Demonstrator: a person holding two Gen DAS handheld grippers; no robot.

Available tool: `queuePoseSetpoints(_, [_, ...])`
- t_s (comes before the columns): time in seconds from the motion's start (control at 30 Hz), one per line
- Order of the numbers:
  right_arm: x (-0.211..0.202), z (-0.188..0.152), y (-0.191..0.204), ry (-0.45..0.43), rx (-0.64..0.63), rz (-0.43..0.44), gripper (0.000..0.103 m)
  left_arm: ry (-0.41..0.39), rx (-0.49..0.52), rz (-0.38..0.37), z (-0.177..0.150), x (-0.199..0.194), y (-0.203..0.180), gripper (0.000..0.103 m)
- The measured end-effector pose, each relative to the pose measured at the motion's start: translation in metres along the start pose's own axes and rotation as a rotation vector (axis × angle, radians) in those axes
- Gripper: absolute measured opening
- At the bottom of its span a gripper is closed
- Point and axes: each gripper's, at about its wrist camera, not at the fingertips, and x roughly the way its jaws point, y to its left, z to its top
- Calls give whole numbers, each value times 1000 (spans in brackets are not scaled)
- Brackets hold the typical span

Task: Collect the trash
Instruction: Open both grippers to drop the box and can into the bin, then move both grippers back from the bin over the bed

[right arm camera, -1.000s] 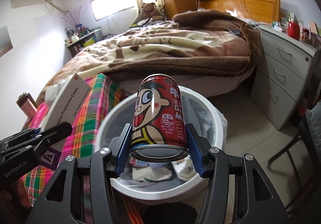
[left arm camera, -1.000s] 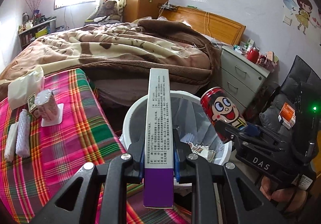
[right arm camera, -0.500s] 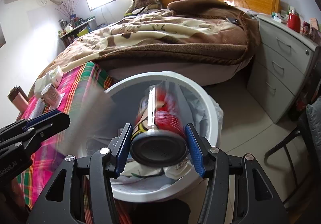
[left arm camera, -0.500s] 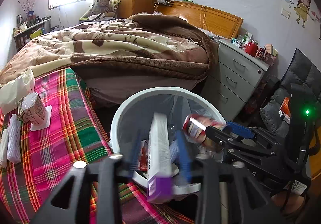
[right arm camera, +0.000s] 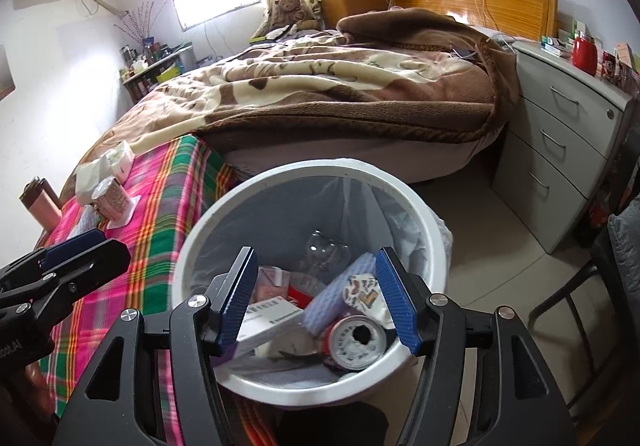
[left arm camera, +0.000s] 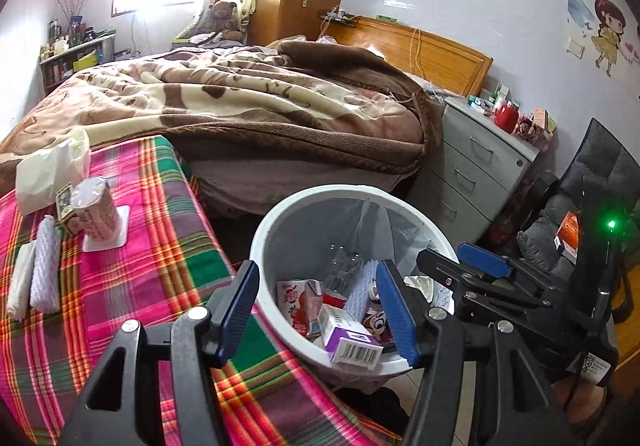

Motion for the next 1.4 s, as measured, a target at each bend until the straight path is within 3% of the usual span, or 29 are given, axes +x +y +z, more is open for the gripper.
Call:
queuePoseSetpoints(0.57, [-3, 5, 42, -35, -36, 71, 63, -59, -74, 94, -6, -40, 54, 63])
queuePoseSetpoints(0.77, [0, 6, 57, -39, -48, 105, 69, -68, -105, 138, -9, -49, 77, 63])
queuePoseSetpoints(1.07, [6, 9, 91, -76, -118, 173, 72, -78, -200, 217, -20, -60, 128, 66])
queuePoseSetpoints(1.4, [27, 13, 128, -55, -188, 222, 76, -78, -283, 310, -27, -70, 180, 68])
